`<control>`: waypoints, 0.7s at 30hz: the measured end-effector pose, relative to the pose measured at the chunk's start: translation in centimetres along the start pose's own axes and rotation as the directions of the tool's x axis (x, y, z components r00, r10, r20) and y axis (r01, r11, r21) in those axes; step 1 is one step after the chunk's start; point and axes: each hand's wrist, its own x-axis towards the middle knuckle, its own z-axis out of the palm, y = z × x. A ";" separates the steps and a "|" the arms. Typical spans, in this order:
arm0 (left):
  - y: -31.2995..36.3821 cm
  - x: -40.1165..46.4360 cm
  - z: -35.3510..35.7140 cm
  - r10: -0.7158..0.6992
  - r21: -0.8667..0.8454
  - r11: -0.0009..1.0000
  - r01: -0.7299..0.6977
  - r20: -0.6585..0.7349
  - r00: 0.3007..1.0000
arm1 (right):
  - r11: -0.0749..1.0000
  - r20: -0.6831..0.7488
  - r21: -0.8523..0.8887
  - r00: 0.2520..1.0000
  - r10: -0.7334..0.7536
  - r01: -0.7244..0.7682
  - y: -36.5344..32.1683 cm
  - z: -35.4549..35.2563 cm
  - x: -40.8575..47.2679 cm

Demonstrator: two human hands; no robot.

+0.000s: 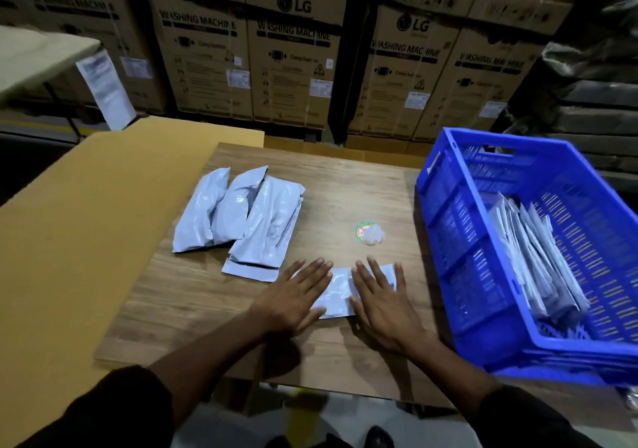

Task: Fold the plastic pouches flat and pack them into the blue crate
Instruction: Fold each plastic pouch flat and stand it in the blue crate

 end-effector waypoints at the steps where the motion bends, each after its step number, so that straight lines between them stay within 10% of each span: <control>1: 1.2 0.9 -0.1 -0.077 -0.020 0.997 0.076 -0.065 0.995 | 0.999 -0.030 0.015 0.999 -0.044 0.044 -0.2 -0.2 0.4; 11: 7.3 3.2 2.3 -0.410 -0.069 0.906 0.417 0.094 0.907 | 0.993 -0.021 0.108 0.999 -0.044 0.046 -1.0 2.2 0.3; 21: 7.6 2.5 2.8 -0.441 -0.111 0.888 0.447 0.075 0.894 | 0.991 -0.005 0.128 1.000 -0.025 0.025 -0.9 3.2 0.0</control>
